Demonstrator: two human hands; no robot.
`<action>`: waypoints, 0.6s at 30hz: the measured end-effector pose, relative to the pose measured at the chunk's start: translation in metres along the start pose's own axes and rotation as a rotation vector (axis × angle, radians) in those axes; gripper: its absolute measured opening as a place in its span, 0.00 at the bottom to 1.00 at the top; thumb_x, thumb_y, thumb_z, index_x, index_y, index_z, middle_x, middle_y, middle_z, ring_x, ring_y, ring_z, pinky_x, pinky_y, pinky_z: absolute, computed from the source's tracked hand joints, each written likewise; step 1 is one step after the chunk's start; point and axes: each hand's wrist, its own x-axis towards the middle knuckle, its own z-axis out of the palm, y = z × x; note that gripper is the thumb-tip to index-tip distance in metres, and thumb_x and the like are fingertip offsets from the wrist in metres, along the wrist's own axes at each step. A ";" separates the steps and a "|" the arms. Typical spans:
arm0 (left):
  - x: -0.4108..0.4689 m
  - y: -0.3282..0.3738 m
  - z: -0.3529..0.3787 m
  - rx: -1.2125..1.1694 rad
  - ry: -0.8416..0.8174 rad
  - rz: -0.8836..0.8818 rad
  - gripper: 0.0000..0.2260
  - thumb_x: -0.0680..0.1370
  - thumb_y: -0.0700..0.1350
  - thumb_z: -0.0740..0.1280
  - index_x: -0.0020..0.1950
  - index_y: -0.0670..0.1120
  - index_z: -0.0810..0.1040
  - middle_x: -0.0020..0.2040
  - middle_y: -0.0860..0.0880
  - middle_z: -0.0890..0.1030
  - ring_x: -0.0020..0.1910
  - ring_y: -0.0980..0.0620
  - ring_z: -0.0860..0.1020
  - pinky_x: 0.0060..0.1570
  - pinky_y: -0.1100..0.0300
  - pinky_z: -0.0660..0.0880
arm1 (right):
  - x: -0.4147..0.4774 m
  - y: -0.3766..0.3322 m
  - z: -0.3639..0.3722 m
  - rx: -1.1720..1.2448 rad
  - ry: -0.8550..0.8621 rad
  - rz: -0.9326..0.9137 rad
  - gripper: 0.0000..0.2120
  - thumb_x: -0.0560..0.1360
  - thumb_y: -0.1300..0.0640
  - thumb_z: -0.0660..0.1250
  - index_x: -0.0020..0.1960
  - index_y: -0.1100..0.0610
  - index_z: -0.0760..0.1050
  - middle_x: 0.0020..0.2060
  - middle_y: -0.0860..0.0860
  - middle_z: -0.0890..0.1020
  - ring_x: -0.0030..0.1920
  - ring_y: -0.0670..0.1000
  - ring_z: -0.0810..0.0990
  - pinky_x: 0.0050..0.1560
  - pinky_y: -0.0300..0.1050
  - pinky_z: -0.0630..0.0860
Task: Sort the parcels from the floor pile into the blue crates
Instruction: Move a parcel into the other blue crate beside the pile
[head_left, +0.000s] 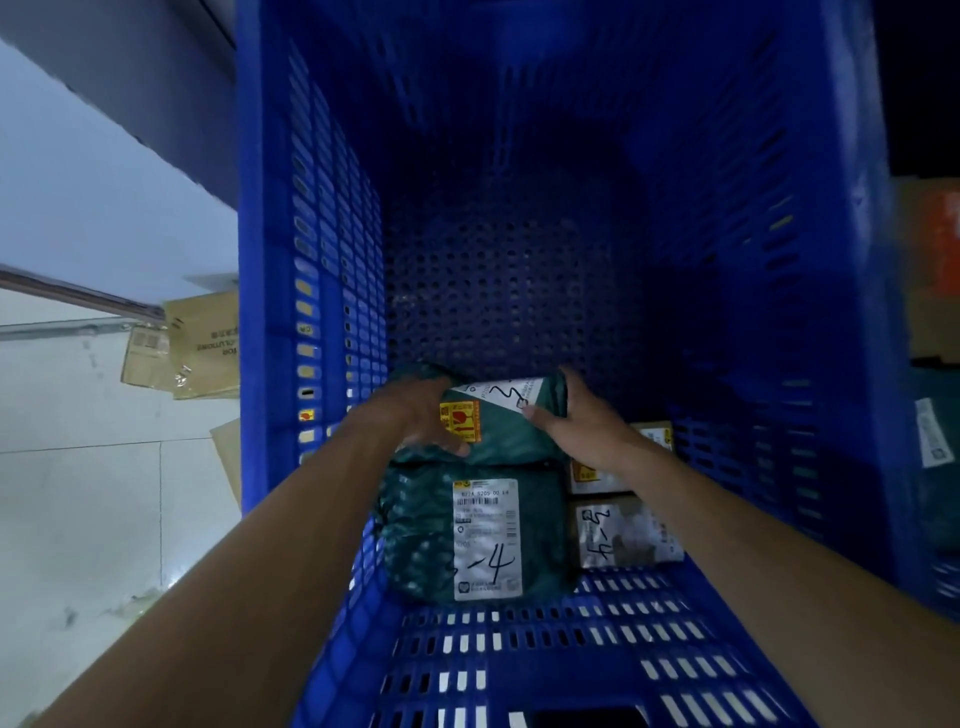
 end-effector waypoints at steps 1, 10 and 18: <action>-0.001 0.000 -0.002 -0.021 -0.006 0.000 0.50 0.68 0.63 0.77 0.82 0.52 0.55 0.80 0.45 0.62 0.76 0.42 0.64 0.71 0.50 0.66 | 0.002 0.002 0.000 0.043 0.002 0.018 0.33 0.80 0.39 0.65 0.79 0.49 0.57 0.71 0.48 0.72 0.69 0.53 0.73 0.65 0.43 0.69; 0.008 0.005 0.005 -0.136 0.005 0.004 0.52 0.65 0.73 0.73 0.82 0.56 0.54 0.81 0.47 0.60 0.78 0.43 0.60 0.75 0.45 0.63 | 0.001 0.006 -0.003 -0.281 -0.002 0.043 0.44 0.74 0.22 0.42 0.80 0.49 0.57 0.72 0.56 0.73 0.68 0.59 0.75 0.68 0.52 0.70; 0.007 0.026 0.020 0.237 0.216 0.062 0.56 0.65 0.72 0.73 0.82 0.55 0.46 0.80 0.43 0.58 0.77 0.38 0.58 0.75 0.30 0.49 | 0.015 0.017 0.000 0.071 0.030 0.068 0.38 0.75 0.23 0.49 0.76 0.45 0.66 0.70 0.49 0.75 0.68 0.55 0.75 0.68 0.51 0.70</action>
